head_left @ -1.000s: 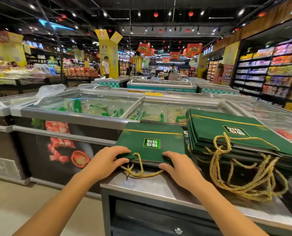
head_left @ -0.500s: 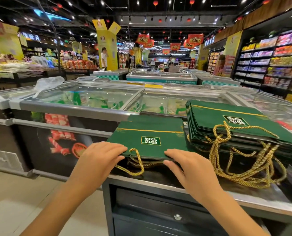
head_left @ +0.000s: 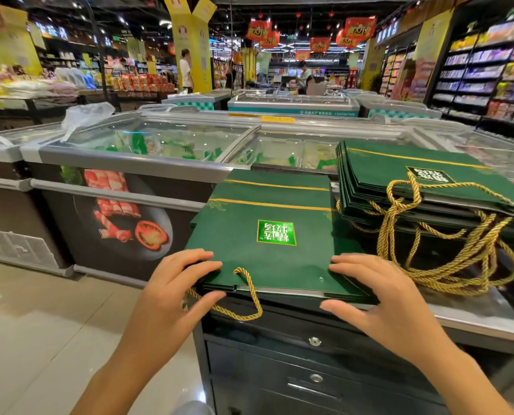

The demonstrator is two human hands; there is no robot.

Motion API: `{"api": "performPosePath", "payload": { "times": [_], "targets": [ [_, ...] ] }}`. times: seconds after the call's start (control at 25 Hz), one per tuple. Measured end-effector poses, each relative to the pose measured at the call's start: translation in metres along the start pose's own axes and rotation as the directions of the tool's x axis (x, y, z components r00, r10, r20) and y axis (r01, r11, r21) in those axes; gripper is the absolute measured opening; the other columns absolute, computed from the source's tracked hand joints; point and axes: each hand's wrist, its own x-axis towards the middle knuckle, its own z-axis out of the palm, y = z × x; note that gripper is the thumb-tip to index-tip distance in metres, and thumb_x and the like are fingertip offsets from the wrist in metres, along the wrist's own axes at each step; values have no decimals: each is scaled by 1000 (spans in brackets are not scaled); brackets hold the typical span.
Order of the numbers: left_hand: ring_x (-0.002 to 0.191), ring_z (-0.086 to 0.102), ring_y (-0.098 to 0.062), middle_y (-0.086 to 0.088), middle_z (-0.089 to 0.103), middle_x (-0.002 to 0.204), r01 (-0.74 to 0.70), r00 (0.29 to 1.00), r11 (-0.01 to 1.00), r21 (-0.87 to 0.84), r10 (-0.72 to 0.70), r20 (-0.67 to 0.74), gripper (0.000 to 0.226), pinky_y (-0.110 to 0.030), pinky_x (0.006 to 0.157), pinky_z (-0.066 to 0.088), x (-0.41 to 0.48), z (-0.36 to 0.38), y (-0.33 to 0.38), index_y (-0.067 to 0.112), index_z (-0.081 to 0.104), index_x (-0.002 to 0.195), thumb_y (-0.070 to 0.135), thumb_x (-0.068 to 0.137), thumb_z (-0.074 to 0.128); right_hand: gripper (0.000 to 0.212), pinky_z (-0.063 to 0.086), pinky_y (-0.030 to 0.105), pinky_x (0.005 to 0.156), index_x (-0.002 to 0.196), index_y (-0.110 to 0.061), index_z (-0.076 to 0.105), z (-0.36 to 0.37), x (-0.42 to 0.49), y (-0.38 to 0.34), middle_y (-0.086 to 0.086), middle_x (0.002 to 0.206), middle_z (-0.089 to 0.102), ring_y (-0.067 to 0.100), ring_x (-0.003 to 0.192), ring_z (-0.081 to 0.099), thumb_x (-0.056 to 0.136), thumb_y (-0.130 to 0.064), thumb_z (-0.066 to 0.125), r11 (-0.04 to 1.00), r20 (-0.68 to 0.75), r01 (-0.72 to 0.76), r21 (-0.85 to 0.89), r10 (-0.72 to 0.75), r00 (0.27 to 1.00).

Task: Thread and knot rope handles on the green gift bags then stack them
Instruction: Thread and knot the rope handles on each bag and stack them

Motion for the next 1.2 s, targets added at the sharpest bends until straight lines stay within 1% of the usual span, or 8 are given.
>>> {"api": "performPosePath", "payload": {
  "times": [0.16, 0.28, 0.4, 0.56, 0.76, 0.92, 1.04, 1.2],
  "targets": [
    [131, 50, -10, 9, 58, 131, 63, 998, 998, -27, -63, -16, 40, -29, 111, 39, -3, 3, 3, 22, 68, 120, 35, 83, 74, 63, 54, 39, 100, 121, -30, 71, 4, -1, 5, -20, 126, 64, 5, 121, 59, 83, -78, 57, 995, 55, -48, 89, 43, 998],
    [138, 45, -10, 10, 54, 140, 121, 992, 988, -94, -123, -22, 55, -26, 114, 36, -6, 5, 7, 22, 63, 128, 3, 80, 81, 63, 55, 38, 99, 120, -30, 71, 5, -2, 6, -20, 125, 64, 4, 120, 59, 82, -79, 56, 992, 70, -67, 107, 60, 996],
    [144, 37, -11, 9, 47, 148, 203, 977, 954, -219, -211, -12, 85, -12, 110, 32, -7, 1, 15, 26, 51, 139, -30, 76, 55, 64, 54, 36, 100, 121, -31, 70, 5, -2, 6, -20, 125, 63, 2, 120, 58, 82, -79, 55, 989, 77, -83, 124, 74, 994],
    [146, 36, -15, 7, 45, 150, 202, 974, 920, -335, -226, -34, 83, -17, 110, 36, -8, -4, 23, 23, 47, 143, -22, 75, 36, 63, 53, 32, 100, 120, -31, 70, 4, -1, 5, -23, 123, 62, 0, 119, 57, 82, -79, 55, 983, 86, -97, 154, 85, 993],
    [129, 56, -20, -2, 61, 133, 123, 975, 875, -468, -194, -107, 64, -29, 111, 42, 21, -17, 37, 16, 53, 133, -21, 85, 33, 63, 50, 28, 101, 119, -32, 70, 3, 0, 2, -25, 123, 62, -2, 119, 55, 81, -79, 56, 979, 100, -115, 165, 100, 990],
    [130, 57, -23, -8, 65, 128, 47, 998, 782, -621, -65, -7, 59, -35, 111, 44, 70, -17, 55, 12, 56, 126, -29, 93, 30, 64, 48, 25, 102, 119, -33, 69, 1, 1, 1, -28, 122, 59, -3, 120, 53, 79, -81, 55, 977, 117, -132, 165, 114, 987],
    [126, 60, -18, -6, 69, 123, 108, 987, 729, -676, 3, 160, 51, -32, 107, 48, 102, 3, 63, 11, 59, 124, -24, 96, 33, 65, 47, 25, 102, 119, -35, 68, 0, 1, 1, -30, 123, 58, -5, 121, 51, 77, -83, 55, 971, 137, -158, 180, 134, 981],
    [122, 60, -5, 6, 71, 119, 154, 905, 870, -469, 66, 419, 50, -36, 110, 45, 124, 37, 51, 20, 61, 124, -15, 99, 35, 62, 47, 29, 104, 119, -35, 68, -3, 2, 1, -29, 124, 59, -3, 123, 52, 77, -80, 59, 961, 167, -188, 202, 155, 974]
  ]
}}
